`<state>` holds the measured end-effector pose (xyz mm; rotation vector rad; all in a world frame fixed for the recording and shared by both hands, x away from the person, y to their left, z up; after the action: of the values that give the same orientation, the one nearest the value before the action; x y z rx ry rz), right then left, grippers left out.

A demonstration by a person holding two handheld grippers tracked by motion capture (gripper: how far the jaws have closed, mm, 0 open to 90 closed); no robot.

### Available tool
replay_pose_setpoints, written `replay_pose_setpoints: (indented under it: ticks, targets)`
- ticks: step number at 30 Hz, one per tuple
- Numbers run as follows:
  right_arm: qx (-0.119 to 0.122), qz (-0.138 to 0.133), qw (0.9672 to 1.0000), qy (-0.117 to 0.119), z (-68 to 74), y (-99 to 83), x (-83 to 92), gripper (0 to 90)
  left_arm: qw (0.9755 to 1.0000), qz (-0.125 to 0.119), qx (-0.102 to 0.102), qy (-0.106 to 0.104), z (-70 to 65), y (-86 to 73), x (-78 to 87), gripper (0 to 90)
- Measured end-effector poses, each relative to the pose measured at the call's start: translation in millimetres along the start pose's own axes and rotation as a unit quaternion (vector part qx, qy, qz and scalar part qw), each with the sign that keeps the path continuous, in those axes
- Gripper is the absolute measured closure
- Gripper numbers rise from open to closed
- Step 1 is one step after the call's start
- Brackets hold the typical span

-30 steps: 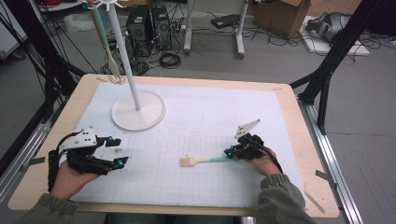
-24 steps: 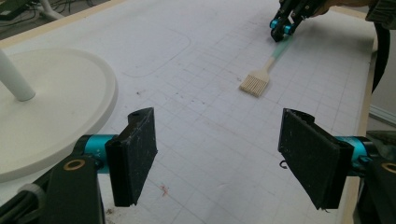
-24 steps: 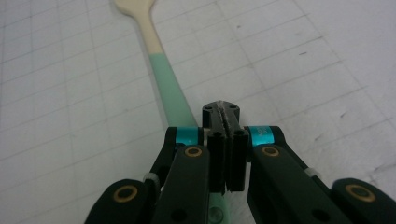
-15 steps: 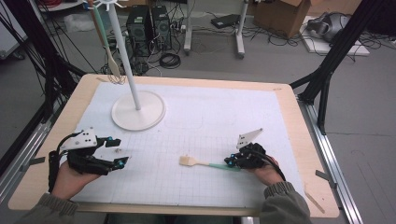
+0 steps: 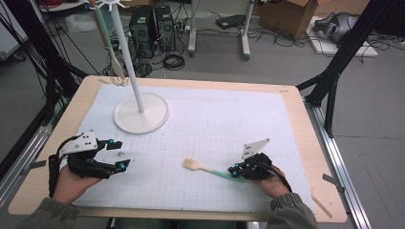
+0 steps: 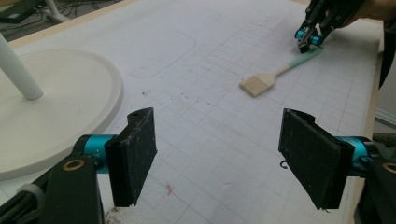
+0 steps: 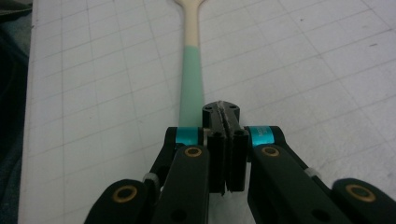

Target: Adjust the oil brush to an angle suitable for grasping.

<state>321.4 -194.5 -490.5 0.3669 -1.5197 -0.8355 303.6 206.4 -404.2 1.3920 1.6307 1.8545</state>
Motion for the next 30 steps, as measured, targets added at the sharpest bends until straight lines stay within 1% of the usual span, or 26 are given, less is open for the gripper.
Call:
replay_pose_setpoints:
  ticks: [3, 4, 6, 10, 11, 12, 15, 19, 22, 24, 26, 27, 28, 29, 30]
  targets:
    - [-0.002, -0.006, 1.0, -0.005, 1.9, -0.6, 0.6, 89.2, 1.0, 0.003, -0.002, 0.001, 0.6, -0.8, -0.2, 27.0]
    - [-0.001, -0.015, 0.9999, -0.008, 1.9, 0.1, 1.3, 87.9, 1.0, 0.003, -0.002, 0.001, 0.5, -1.1, -0.5, 26.9]
    - [-0.007, -0.034, 0.9992, -0.017, 1.4, 2.7, 4.7, 81.9, 1.0, 0.004, -0.001, 0.003, 0.6, -1.4, -0.8, 26.7]
    - [-0.012, -0.06, 0.9978, -0.026, 4.9, 8.4, 11.4, 71.1, 1.0, 0.003, -0.003, 0.006, 0.8, -1.0, -0.4, 26.3]
    - [-0.013, -0.066, 0.9973, -0.031, 5.3, 9.5, 12.6, 67.8, 1.0, 0.003, -0.005, 0.007, 0.8, -1.1, -0.2, 26.2]
    - [-0.015, -0.07, 0.9969, -0.034, 5.8, 10.5, 13.2, 66.4, 1.0, 0.003, -0.004, 0.008, 0.8, -1.3, 0.0, 26.2]
    - [-0.02, -0.081, 0.9959, -0.037, 7.9, 13.0, 13.4, 60.6, 1.0, 0.002, -0.004, 0.008, 0.8, -2.1, 0.2, 26.1]
    - [-0.016, -0.09, 0.9949, -0.041, 10.2, 16.1, 13.9, 56.4, 0.9999, 0.004, -0.003, 0.009, 1.3, -2.9, 0.6, 25.9]
    - [-0.017, -0.093, 0.9944, -0.047, 9.6, 16.5, 14.7, 53.9, 1.0, 0.001, -0.003, 0.009, 1.0, -2.0, 0.0, 25.6]
    - [-0.018, -0.095, 0.9941, -0.05, 8.1, 16.3, 15.3, 52.4, 0.9999, 0.004, -0.005, 0.01, 0.9, -2.2, 0.0, 25.5]
    - [-0.022, -0.096, 0.9939, -0.049, 8.5, 16.0, 15.7, 52.0, 0.9999, 0.004, -0.005, 0.01, 0.6, -2.3, -0.2, 25.4]
    - [-0.023, -0.095, 0.994, -0.049, 9.4, 16.0, 15.6, 51.9, 0.9999, 0.006, -0.008, 0.01, 0.7, -2.5, 0.0, 25.4]
    - [-0.018, -0.095, 0.994, -0.051, 9.2, 16.2, 15.3, 51.6, 0.9999, 0.004, -0.007, 0.01, 0.3, -2.1, -0.3, 25.4]
    - [-0.021, -0.095, 0.9941, -0.047, 10.9, 16.7, 14.8, 51.2, 0.9999, 0.004, -0.007, 0.009, 0.0, -1.8, -0.4, 25.4]
    - [-0.018, -0.094, 0.9942, -0.049, 11.2, 17.0, 14.4, 50.3, 0.9999, 0.005, -0.01, 0.009, 0.2, -1.7, -0.1, 25.4]
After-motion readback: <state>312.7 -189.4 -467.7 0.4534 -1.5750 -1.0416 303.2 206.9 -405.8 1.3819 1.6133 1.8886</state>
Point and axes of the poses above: each handheld gripper's, and its own axes: x roughly backward along the jaws, y roughly out of its top, z roughly to its left, the point moved 7 cm from there along -x, roughly forward along the jaws, and after that the axes turned 5 degrees about x, right-handed, at the moved point
